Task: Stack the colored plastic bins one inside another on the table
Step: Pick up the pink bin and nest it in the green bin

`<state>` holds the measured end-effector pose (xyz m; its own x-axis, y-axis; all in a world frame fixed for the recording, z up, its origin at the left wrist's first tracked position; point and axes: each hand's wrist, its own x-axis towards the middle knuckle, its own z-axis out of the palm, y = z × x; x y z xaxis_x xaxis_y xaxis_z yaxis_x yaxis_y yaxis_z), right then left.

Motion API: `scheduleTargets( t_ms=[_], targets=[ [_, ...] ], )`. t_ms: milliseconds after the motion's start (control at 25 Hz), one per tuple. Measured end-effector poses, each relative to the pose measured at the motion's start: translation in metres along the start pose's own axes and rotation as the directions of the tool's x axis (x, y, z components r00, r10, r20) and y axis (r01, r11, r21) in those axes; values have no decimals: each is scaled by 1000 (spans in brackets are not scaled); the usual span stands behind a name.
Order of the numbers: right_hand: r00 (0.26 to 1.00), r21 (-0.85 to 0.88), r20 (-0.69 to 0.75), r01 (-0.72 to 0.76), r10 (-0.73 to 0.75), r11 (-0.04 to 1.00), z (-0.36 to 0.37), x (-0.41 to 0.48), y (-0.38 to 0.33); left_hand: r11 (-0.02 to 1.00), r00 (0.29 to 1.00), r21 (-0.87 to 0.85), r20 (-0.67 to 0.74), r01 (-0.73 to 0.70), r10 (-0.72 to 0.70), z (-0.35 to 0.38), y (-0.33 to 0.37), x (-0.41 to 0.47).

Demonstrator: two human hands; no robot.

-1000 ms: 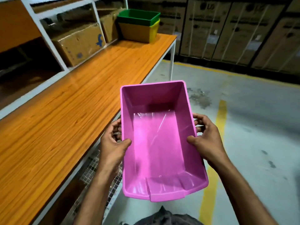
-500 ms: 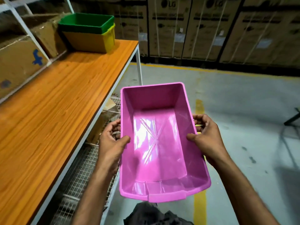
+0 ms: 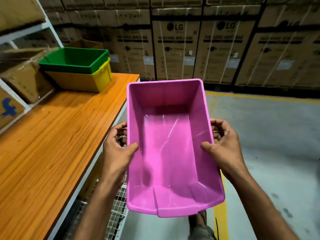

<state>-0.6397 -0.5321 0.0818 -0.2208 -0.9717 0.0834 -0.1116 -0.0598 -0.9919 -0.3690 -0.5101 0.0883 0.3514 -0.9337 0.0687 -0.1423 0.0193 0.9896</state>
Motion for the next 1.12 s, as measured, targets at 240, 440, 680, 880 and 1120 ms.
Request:
scheduleTargets(
  t_ms=[240, 440, 680, 880, 1120],
  targets=[
    [961, -129, 107, 267, -255, 955, 12, 172, -8, 985, 954, 30, -245, -173, 175, 84, 17, 109],
    [904, -56, 202, 396, -378, 917, 27, 296, -33, 965, 887, 81, -382, -249, 261, 136, 49, 183],
    [880, 125, 306, 340, -362, 932, 74, 411, -39, 950, 828, 120, -468, -287, 309, 155, 66, 278],
    [818, 241, 350, 393, -457, 888, 137, 503, -69, 926, 751, 127, -551, -355, 363, 148, 74, 379],
    [722, 312, 386, 483, -574, 818, 212, 598, -117, 889, 634, 219, -634, -401, 443, 134, 108, 477]
  ],
)
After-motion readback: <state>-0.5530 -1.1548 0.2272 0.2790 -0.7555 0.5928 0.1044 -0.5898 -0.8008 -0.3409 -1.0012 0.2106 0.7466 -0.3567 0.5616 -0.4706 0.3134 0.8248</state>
